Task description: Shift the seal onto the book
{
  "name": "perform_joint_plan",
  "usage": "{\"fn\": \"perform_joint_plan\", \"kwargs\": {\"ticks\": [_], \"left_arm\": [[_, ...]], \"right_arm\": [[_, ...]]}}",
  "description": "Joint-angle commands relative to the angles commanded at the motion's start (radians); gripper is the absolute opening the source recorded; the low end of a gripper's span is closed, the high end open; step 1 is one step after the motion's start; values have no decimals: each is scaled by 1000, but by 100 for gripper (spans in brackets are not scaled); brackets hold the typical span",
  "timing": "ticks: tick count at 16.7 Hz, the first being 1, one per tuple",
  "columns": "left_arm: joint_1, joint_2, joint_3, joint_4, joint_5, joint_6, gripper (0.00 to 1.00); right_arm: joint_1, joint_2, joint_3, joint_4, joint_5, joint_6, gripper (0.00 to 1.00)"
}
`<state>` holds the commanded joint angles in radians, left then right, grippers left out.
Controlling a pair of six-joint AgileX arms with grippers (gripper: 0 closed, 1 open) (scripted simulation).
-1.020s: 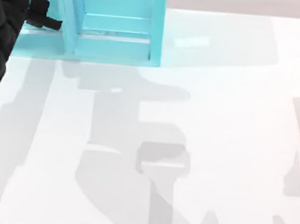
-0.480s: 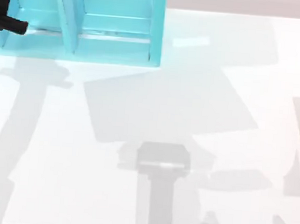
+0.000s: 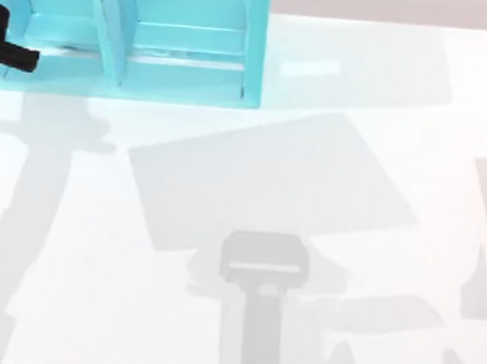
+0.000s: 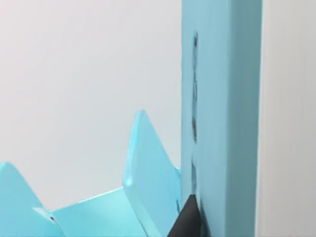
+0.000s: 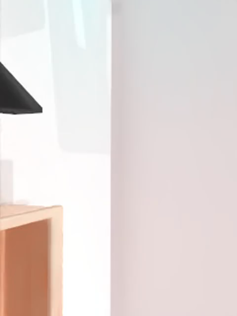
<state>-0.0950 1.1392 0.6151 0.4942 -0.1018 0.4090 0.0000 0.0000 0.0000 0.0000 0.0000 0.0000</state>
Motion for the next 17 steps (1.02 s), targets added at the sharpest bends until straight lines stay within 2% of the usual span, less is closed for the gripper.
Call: {"fn": "perform_joint_plan", "kwargs": {"ticks": [4,8,12,17], "left_arm": [[-21,2,14,-10,-6,-53,0],[-101,31,60,-67,-42,-251,0],[-221,113,128,-183,-113,-556,0],[-404,297,233,-402,-245,-1057,0]], "right_arm": [[0,0,0,0,0,0,100],[0,0,0,0,0,0,100],[0,0,0,0,0,0,100],[0,0,0,0,0,0,100]]}}
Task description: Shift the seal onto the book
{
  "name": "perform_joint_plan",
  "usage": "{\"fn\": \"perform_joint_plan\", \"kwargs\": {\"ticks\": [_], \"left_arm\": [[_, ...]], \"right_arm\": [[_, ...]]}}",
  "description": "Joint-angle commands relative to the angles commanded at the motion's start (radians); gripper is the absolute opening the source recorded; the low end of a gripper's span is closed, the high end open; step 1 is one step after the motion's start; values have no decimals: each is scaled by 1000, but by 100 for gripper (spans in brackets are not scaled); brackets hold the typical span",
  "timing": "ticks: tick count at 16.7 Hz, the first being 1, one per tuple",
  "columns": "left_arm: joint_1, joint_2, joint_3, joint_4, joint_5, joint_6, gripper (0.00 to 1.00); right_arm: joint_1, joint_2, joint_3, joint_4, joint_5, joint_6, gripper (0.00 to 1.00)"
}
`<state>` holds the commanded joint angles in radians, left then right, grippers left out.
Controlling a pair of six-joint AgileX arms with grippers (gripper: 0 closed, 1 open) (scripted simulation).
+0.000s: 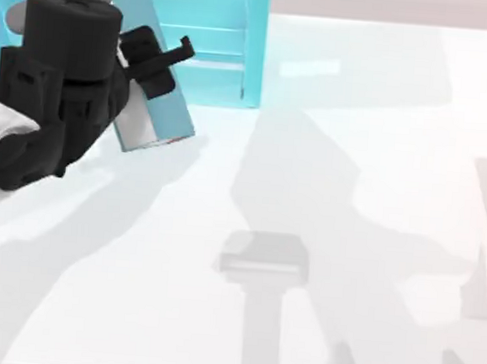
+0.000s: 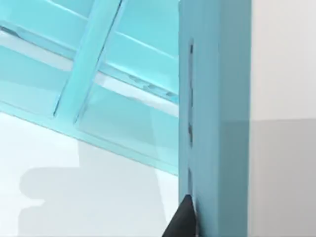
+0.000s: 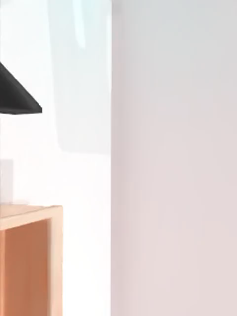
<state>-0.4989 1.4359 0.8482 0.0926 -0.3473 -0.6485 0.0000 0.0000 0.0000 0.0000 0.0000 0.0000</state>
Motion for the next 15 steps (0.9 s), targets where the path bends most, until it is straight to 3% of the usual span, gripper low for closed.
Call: {"fn": "perform_joint_plan", "kwargs": {"ticks": [7,15], "left_arm": [[-267,340,181,-359,-257,-795,0],[-513,675,460,-671,-640,-1606,0]], "right_arm": [[0,0,0,0,0,0,100],[0,0,0,0,0,0,100]]}}
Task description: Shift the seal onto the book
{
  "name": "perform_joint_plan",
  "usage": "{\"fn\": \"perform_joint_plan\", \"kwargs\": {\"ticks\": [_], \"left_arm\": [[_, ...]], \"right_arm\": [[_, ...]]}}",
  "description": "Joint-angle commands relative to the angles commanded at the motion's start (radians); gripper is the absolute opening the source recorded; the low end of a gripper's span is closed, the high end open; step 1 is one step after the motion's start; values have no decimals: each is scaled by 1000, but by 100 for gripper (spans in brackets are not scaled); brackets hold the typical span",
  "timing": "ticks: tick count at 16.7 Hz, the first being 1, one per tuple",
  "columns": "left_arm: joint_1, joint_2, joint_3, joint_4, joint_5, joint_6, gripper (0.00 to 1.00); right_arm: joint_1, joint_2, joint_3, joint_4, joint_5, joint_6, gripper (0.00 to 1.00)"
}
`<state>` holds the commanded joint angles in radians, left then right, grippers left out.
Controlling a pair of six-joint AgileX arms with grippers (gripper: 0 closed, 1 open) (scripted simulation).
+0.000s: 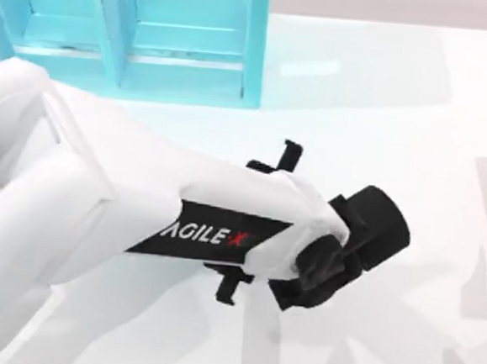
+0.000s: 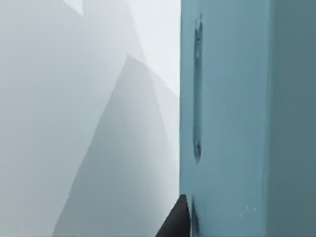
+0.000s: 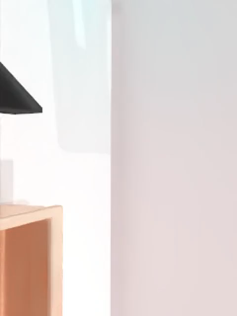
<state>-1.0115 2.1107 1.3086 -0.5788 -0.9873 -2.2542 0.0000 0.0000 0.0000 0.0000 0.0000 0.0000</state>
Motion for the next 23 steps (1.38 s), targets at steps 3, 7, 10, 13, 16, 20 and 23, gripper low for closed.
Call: {"fn": "perform_joint_plan", "kwargs": {"ticks": [3,7,10,13,16,20,23], "left_arm": [[-64,77,118,-57,-140,-231,0],[-119,130,246,-86,-281,-449,0],[-136,141,293,-89,-329,-520,0],[-137,142,295,-89,-332,-523,0],[-132,140,290,-82,-326,-520,0],[-144,147,305,-127,-330,-555,0],[-148,148,312,-145,-334,-570,0]], "right_arm": [[0,0,0,0,0,0,100],[0,0,0,0,0,0,100],[0,0,0,0,0,0,100],[0,0,0,0,0,0,100],[0,0,0,0,0,0,100],[0,0,0,0,0,0,100],[0,0,0,0,0,0,100]]}}
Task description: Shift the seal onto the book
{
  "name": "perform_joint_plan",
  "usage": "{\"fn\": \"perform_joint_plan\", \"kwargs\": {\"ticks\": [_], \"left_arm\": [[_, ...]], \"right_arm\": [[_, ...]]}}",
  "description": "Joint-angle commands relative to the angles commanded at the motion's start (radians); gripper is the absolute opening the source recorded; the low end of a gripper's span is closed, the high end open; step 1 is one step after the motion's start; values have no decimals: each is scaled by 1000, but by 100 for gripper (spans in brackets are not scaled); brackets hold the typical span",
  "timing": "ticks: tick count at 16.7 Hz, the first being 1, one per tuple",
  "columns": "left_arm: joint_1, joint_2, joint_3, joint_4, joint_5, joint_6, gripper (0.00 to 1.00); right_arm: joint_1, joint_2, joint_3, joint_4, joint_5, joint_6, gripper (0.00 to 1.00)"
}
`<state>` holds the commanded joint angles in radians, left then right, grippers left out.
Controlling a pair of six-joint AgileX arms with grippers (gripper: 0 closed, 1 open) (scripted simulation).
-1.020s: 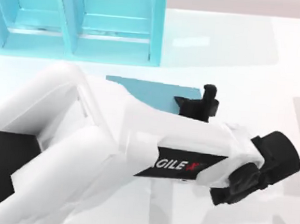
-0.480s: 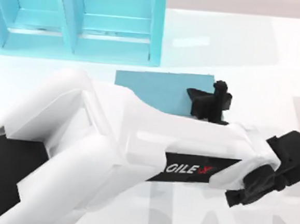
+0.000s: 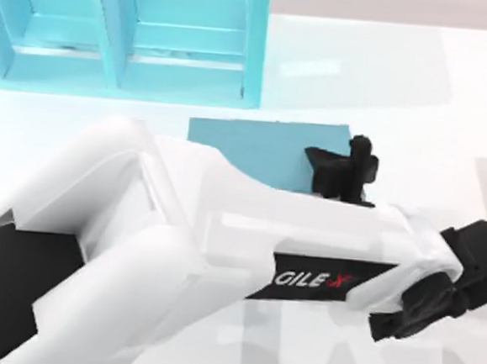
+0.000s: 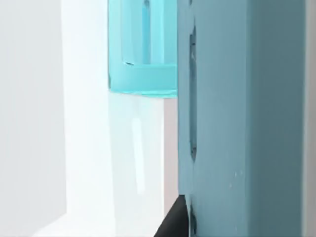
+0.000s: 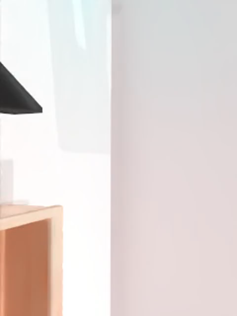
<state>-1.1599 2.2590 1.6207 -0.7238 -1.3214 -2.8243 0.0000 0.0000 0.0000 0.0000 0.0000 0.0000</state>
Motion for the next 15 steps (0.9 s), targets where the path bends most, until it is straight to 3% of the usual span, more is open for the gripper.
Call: {"fn": "perform_joint_plan", "kwargs": {"ticks": [13,15], "left_arm": [[5,50,-47,104,5,6,0],[5,50,-47,104,5,6,15]], "right_arm": [[0,0,0,0,0,0,100],[0,0,0,0,0,0,100]]}}
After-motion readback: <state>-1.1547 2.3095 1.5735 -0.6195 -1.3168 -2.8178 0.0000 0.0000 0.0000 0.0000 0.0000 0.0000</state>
